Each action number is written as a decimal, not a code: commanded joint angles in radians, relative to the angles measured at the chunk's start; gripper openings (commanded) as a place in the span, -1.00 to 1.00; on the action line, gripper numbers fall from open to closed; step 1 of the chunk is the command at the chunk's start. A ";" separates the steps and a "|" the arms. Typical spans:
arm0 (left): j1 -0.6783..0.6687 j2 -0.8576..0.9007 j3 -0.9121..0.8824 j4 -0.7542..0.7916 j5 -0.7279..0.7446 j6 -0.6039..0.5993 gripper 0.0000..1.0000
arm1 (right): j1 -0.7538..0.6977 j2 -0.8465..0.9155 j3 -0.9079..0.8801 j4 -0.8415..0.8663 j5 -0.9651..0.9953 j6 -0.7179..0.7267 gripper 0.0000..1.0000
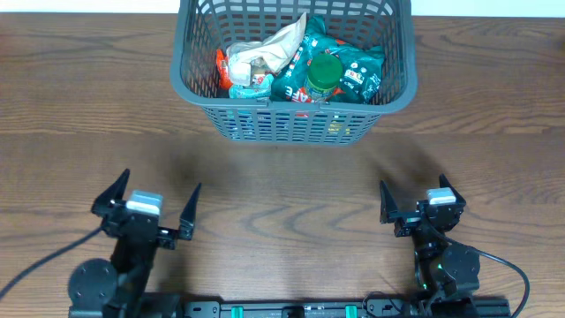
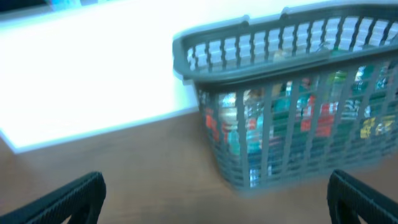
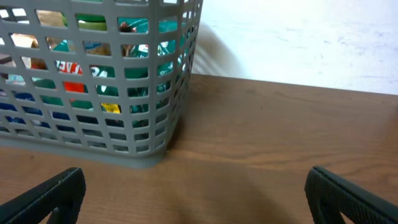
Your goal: Pack container
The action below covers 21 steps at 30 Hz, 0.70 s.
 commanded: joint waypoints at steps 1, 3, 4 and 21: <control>-0.007 -0.071 -0.156 0.145 0.027 -0.005 0.97 | 0.007 -0.006 -0.005 0.002 -0.007 -0.013 0.99; -0.008 -0.099 -0.240 0.243 0.013 -0.006 0.97 | 0.007 -0.006 -0.005 0.002 -0.007 -0.013 0.99; -0.009 -0.113 -0.281 0.282 0.002 -0.009 0.97 | 0.007 -0.006 -0.005 0.002 -0.007 -0.013 0.99; -0.021 -0.137 -0.458 0.238 -0.086 -0.054 0.97 | 0.007 -0.006 -0.005 0.002 -0.007 -0.013 0.98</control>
